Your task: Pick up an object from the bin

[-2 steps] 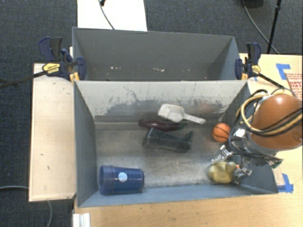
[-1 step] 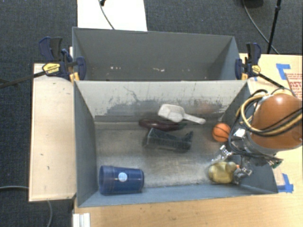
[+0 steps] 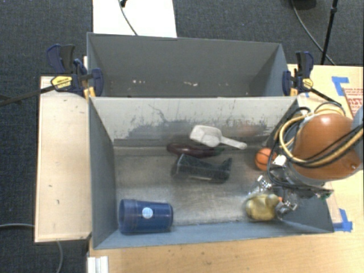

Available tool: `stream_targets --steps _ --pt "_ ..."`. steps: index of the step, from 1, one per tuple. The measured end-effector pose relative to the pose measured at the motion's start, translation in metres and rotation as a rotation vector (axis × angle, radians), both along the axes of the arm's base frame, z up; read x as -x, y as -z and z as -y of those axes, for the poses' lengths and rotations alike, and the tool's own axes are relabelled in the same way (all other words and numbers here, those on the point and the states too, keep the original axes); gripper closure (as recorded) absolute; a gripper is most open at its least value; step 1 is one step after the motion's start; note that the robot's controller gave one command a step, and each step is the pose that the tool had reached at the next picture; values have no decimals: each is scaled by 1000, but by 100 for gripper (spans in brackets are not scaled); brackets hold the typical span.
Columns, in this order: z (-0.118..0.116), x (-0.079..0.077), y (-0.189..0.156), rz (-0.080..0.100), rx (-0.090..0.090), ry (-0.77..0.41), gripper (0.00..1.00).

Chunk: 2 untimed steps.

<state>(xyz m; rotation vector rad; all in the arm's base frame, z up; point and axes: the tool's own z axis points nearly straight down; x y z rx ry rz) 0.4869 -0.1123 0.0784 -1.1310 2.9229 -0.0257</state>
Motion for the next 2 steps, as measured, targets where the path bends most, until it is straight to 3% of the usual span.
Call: stream_targets --steps 1,2 --pt "-18 -40 1 -39 -2 -94 100" --pt "29 -57 -192 -12 -13 -159 100"
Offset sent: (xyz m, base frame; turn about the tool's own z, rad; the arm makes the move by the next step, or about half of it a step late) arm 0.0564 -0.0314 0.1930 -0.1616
